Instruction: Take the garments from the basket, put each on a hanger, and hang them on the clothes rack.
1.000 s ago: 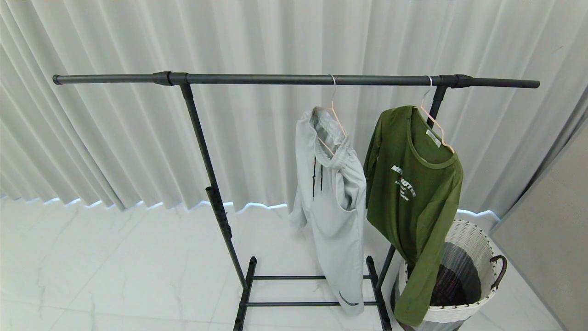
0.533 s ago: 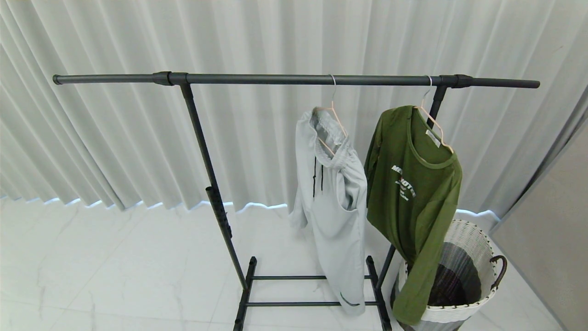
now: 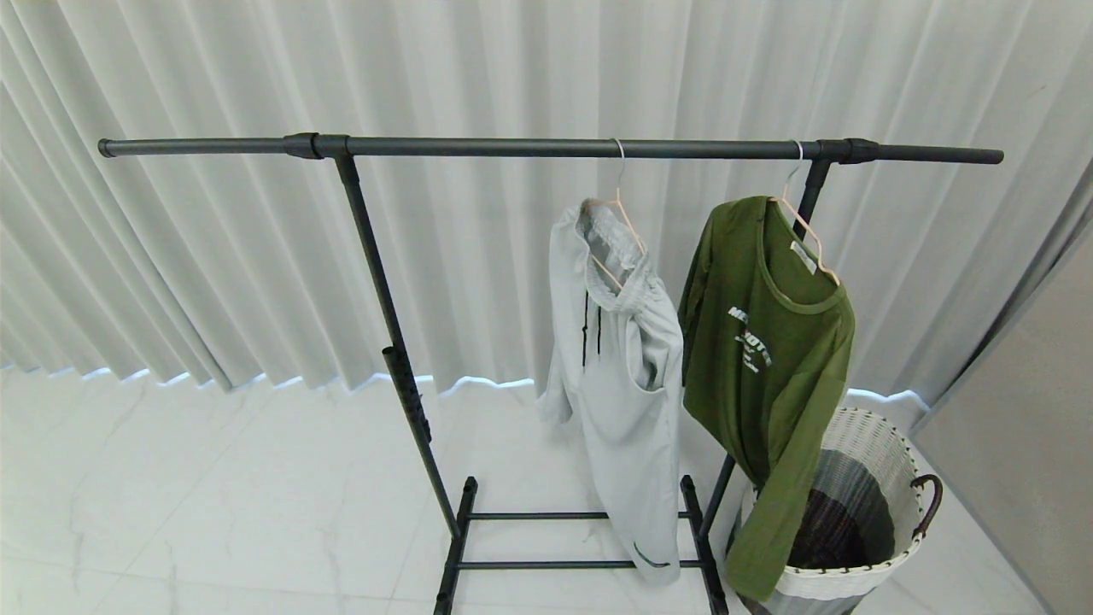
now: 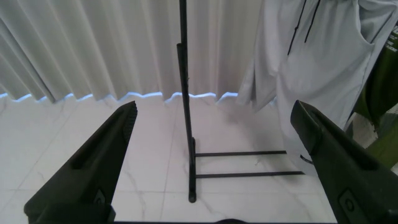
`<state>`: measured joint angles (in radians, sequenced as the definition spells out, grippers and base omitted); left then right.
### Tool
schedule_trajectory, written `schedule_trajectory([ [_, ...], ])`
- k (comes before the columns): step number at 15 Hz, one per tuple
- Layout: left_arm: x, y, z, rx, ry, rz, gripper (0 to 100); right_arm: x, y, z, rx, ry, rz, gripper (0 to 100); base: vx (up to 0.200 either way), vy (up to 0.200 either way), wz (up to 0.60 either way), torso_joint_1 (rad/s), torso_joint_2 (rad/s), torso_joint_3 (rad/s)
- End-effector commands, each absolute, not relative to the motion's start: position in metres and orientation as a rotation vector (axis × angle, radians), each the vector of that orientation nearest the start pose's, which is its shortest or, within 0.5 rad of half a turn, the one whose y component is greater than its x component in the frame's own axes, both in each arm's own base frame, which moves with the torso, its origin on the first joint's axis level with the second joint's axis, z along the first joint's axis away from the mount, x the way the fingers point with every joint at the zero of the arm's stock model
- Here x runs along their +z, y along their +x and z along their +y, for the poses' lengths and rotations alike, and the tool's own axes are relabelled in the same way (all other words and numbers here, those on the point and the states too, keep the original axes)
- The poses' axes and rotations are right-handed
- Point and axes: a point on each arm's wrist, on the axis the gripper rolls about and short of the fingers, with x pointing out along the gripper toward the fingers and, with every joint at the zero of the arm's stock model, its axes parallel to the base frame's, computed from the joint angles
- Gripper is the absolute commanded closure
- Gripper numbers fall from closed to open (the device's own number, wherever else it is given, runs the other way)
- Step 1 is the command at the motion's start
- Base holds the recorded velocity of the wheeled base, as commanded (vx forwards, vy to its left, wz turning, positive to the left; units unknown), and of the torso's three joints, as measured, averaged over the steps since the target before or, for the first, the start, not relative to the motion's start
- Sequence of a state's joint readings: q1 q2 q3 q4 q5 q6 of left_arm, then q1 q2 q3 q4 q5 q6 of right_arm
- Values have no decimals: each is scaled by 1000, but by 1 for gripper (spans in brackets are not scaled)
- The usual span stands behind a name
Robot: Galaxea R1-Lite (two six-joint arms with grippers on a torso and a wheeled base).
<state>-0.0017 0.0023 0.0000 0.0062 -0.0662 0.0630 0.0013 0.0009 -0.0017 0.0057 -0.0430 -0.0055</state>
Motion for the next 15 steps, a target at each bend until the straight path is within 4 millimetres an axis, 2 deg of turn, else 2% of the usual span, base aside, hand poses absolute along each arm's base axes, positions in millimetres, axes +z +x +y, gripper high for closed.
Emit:
schedule_trajectory([
  [1, 75, -23, -1, -68, 63, 4, 0, 75, -23, -1, -41, -6, 6, 0, 0, 0, 0, 0, 0, 0],
  [15, 75, -23, -1, -68, 63, 6, 0, 75, -23, -1, -41, -6, 6, 0, 0, 0, 0, 0, 0, 0],
])
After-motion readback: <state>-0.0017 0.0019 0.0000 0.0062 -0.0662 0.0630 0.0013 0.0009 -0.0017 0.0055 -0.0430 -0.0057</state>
